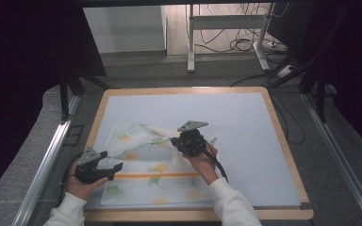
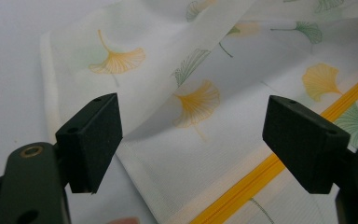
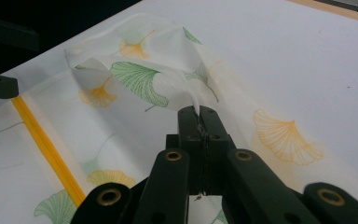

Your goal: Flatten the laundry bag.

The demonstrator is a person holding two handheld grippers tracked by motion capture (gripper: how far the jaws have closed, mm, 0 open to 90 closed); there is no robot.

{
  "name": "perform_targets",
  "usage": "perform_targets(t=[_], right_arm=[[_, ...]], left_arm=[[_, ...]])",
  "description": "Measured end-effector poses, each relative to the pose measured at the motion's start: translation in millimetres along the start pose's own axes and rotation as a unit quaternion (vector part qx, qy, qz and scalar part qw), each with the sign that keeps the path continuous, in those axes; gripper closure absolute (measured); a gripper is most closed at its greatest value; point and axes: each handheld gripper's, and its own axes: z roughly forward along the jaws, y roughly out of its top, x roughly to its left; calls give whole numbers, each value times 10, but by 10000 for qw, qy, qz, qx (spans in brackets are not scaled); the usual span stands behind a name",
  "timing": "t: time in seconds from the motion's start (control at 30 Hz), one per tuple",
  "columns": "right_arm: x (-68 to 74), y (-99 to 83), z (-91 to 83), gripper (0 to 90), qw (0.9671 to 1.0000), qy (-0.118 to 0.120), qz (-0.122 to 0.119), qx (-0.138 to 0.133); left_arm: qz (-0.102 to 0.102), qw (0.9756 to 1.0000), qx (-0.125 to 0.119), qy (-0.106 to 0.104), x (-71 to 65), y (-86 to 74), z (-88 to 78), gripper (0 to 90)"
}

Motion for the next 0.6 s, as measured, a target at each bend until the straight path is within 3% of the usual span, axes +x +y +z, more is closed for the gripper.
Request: perform_targets(t=[0.3, 0.6], right_arm=[[-36, 47, 17, 888, 9999, -77, -66, -9], [-182, 199, 102, 887, 9997, -206, 112, 5]], left_arm=[[-38, 10000, -25, -15, 5, -7, -9, 194], [-44, 10000, -52, -54, 6, -9, -13, 193]])
